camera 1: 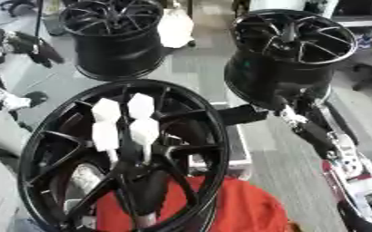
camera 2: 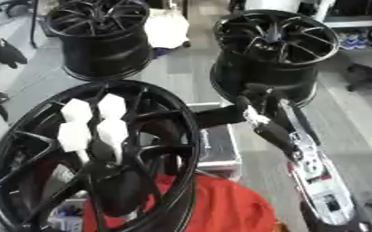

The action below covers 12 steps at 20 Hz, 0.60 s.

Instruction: Pull the pin out of the wheel hub.

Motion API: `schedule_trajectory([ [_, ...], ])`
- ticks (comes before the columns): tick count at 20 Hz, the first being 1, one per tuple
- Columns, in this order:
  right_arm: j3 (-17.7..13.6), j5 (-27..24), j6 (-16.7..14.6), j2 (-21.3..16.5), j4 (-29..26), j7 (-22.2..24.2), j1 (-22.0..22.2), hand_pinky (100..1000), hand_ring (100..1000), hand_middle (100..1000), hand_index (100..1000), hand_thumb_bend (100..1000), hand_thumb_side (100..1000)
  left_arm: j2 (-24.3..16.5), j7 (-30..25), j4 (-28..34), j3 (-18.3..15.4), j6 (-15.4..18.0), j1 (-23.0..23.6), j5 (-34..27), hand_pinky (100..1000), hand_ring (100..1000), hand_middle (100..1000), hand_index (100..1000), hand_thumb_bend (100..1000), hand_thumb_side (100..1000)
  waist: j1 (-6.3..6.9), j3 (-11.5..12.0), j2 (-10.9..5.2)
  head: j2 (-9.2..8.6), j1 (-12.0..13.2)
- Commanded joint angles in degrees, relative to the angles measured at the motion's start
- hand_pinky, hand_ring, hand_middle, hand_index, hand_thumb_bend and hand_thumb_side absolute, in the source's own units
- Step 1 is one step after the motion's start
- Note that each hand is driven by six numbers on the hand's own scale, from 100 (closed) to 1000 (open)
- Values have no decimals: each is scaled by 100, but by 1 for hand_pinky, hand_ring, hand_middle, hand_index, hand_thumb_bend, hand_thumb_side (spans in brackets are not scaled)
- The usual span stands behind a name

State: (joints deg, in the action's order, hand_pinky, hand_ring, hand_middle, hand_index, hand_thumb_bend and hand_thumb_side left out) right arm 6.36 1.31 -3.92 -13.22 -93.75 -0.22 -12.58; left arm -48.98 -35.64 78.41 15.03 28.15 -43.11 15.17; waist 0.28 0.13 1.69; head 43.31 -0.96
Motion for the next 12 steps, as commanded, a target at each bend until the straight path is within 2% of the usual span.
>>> schedule_trajectory([
  [1, -25, -22, -17, -37, -67, 14, -87, 649, 649, 730, 812, 356, 509, 152, -1293, -447, 25, 1316, -438, 253, 760, 770, 812, 893, 350, 399, 7, 12, -33, 9, 15],
  [5, -28, -23, -15, -43, -67, 10, -87, 649, 650, 730, 812, 355, 510, 425, -1599, -1004, 201, 1712, -732, 493, 765, 778, 818, 900, 387, 397, 15, 1, -25, -9, 26],
  [7, -23, -23, -17, -39, -65, 14, -84, 649, 650, 730, 812, 354, 510, 505, -1624, -1235, 258, 2186, -759, 674, 767, 783, 820, 899, 416, 388, 19, -7, -24, -15, 28],
  [8, -21, -22, -19, -36, -65, 17, -85, 649, 650, 730, 812, 353, 511, 543, -1629, -1297, 301, 2286, -767, 756, 768, 784, 821, 900, 430, 391, 21, -14, -24, -17, 31],
  [12, -25, -21, -23, -34, -63, 16, -86, 649, 650, 730, 812, 356, 510, 579, -1632, -1197, 581, 2377, -719, 904, 768, 783, 818, 899, 470, 417, 30, -40, -22, -15, 44],
])
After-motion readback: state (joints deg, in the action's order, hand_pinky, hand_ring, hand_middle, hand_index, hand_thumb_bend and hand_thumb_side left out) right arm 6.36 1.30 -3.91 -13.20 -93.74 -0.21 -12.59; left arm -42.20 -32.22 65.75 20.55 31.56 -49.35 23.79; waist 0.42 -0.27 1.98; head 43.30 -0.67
